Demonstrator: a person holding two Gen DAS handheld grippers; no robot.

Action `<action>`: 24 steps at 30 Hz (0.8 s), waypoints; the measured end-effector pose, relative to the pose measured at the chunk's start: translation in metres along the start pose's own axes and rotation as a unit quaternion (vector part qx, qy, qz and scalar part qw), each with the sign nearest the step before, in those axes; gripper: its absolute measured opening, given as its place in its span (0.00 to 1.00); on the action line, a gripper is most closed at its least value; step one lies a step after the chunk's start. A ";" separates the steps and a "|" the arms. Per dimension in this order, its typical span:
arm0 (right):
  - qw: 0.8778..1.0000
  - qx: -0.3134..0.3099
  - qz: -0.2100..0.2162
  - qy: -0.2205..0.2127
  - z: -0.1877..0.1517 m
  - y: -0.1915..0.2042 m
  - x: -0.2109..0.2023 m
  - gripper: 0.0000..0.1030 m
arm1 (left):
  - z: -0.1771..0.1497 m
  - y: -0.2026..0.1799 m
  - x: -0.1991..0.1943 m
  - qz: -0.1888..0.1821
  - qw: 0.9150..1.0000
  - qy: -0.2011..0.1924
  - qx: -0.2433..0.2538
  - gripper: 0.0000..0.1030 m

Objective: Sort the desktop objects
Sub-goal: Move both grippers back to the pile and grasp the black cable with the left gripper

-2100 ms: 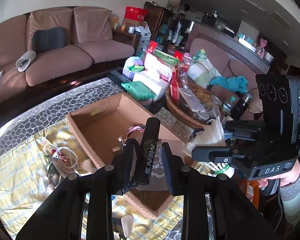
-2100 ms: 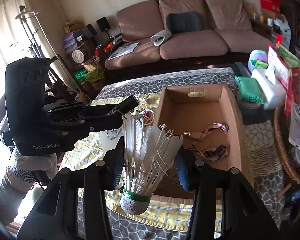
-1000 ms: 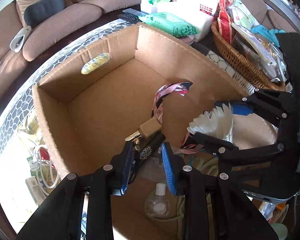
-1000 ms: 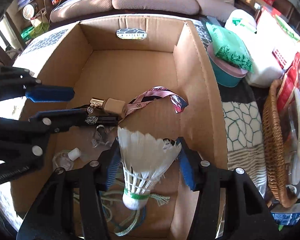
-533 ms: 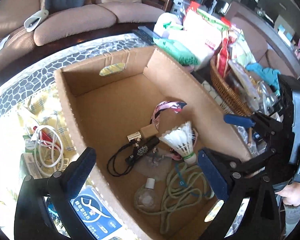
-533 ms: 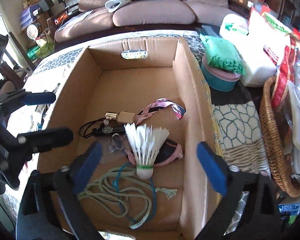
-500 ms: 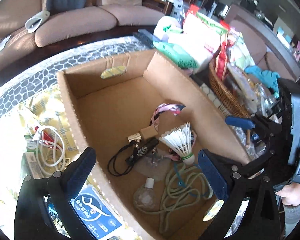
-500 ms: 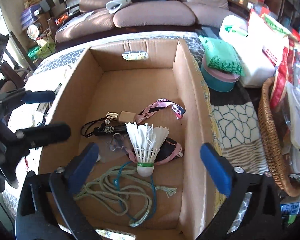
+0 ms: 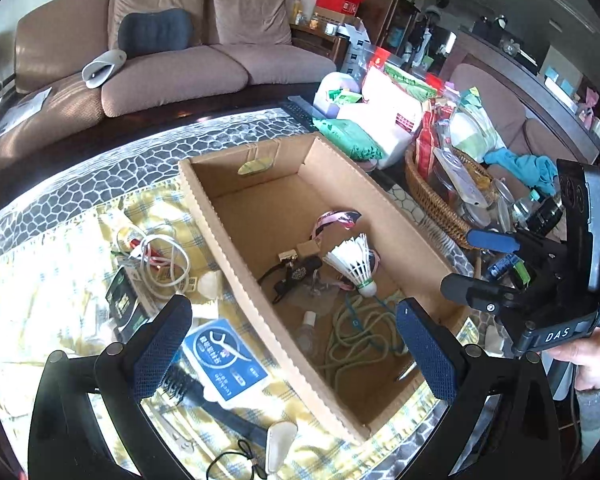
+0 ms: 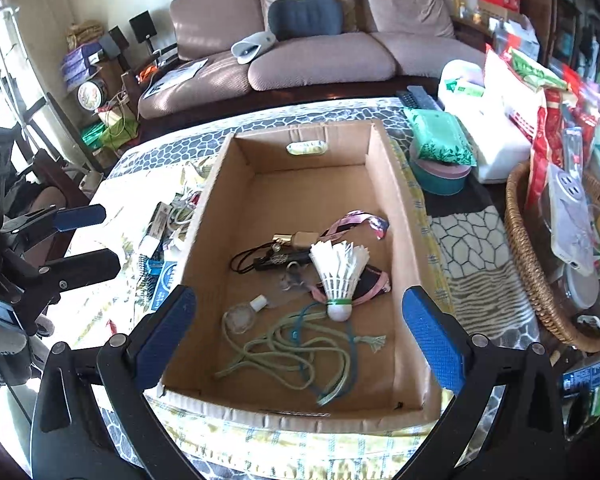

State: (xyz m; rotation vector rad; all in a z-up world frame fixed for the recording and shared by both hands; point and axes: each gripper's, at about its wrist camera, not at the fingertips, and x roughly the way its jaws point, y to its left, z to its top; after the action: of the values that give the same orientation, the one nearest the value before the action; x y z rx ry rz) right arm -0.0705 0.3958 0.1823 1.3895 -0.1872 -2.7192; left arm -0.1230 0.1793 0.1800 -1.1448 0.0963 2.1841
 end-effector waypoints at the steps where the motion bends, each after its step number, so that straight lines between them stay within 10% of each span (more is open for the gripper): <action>1: 1.000 -0.001 0.004 0.000 -0.004 0.006 -0.003 1.00 | -0.005 0.002 -0.006 0.000 1.000 0.001 0.001 1.00; 20: 0.994 -0.091 0.034 -0.048 -0.114 0.137 -0.033 0.99 | -0.184 0.050 -0.028 0.013 0.997 0.057 0.042 1.00; 24: 0.995 -0.085 0.038 -0.049 -0.135 0.145 -0.028 0.84 | -0.203 0.053 -0.016 0.005 0.998 0.064 0.026 1.00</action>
State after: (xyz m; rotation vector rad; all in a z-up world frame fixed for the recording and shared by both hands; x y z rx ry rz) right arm 0.0579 0.2465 0.1480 1.1824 -0.0141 -2.6715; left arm -0.0035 0.0586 0.0553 -1.2562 0.2144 2.1024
